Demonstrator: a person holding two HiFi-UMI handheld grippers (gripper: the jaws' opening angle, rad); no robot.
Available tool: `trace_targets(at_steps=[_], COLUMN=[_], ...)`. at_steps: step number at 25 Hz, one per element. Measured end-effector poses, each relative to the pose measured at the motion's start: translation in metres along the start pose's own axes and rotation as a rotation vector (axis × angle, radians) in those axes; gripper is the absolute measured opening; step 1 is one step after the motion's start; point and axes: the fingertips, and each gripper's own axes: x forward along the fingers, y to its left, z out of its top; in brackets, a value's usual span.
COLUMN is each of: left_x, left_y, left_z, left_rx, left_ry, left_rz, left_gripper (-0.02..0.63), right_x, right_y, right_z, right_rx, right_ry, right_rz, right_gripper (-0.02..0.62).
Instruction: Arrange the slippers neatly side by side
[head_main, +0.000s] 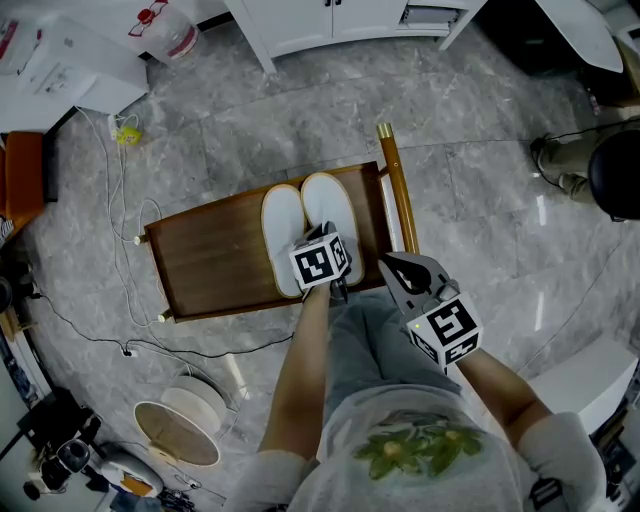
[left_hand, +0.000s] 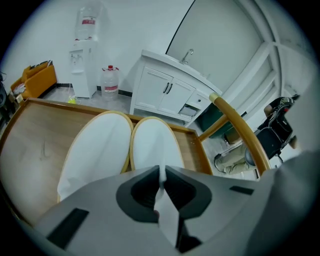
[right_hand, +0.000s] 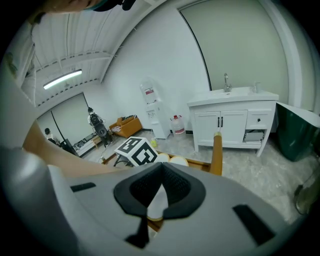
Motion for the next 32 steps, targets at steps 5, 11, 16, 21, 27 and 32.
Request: trace_targets(at_steps=[5,11,16,21,27,32], left_x=[-0.002,-0.014,-0.042,-0.079,-0.134,-0.182], left_y=[-0.002,-0.008,-0.014,-0.023,-0.028,-0.034], left_z=[0.001,0.011,0.014,0.009,0.003,0.005], left_rx=[0.041,0.087,0.157,0.253,0.329,0.357], left_ry=[-0.001,-0.037,-0.086,-0.117,-0.194,-0.299], left_rz=[-0.018,-0.033,-0.051,-0.076,-0.079,-0.074], left_gripper=[0.084,0.183,0.227,0.249,0.252,0.250], right_x=[0.003,0.005,0.001,-0.008,-0.024,-0.040], right_y=[0.002,0.005,0.008,0.013,0.024,0.039], right_z=[0.001,0.005,0.008,0.013,0.022,0.030], right_rx=[-0.004,-0.021,-0.031,-0.041,-0.058,-0.080], right_ry=[0.004,-0.001,-0.003,-0.018,-0.046,-0.077], right_rz=[0.003,0.003,-0.006,-0.010,-0.014,-0.014], right_gripper=[0.007,0.006,0.006,0.006,0.006,0.007])
